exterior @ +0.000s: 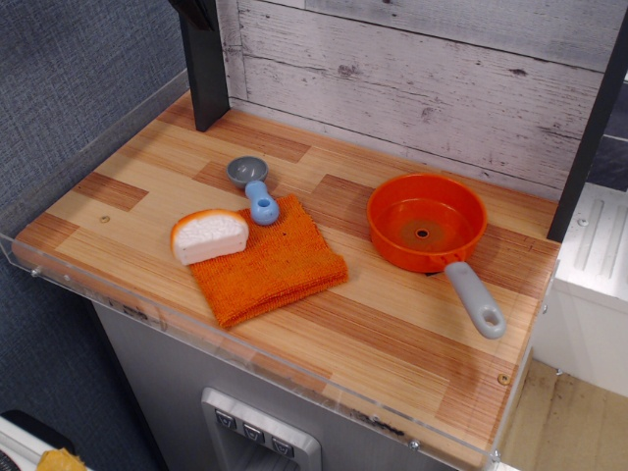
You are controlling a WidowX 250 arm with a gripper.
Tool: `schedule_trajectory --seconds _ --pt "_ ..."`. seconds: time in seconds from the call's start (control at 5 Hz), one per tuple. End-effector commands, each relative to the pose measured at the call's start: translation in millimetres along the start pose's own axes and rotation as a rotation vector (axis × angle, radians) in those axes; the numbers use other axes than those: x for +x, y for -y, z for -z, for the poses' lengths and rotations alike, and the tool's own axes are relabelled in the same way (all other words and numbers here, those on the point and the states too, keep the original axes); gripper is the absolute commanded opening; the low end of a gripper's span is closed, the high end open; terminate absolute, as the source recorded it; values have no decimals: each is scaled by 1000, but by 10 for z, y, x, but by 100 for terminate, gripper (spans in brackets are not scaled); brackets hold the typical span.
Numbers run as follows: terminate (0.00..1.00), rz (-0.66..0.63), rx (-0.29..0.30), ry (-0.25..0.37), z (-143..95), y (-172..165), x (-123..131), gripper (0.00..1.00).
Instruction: Move the pot to the left bottom corner of the table.
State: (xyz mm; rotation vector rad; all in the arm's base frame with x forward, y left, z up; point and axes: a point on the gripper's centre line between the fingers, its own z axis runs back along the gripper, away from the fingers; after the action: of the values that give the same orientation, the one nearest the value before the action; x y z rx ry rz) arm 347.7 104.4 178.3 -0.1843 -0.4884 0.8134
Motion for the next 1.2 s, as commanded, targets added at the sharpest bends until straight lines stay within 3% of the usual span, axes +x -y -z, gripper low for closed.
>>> schedule_trajectory --seconds 0.0,0.6,1.0 --pt "0 0 0 0 0 0 0 100" --pt "0 63 -33 -16 -168 266 -656 100" --pt "0 101 4 -72 41 262 -1052 100"
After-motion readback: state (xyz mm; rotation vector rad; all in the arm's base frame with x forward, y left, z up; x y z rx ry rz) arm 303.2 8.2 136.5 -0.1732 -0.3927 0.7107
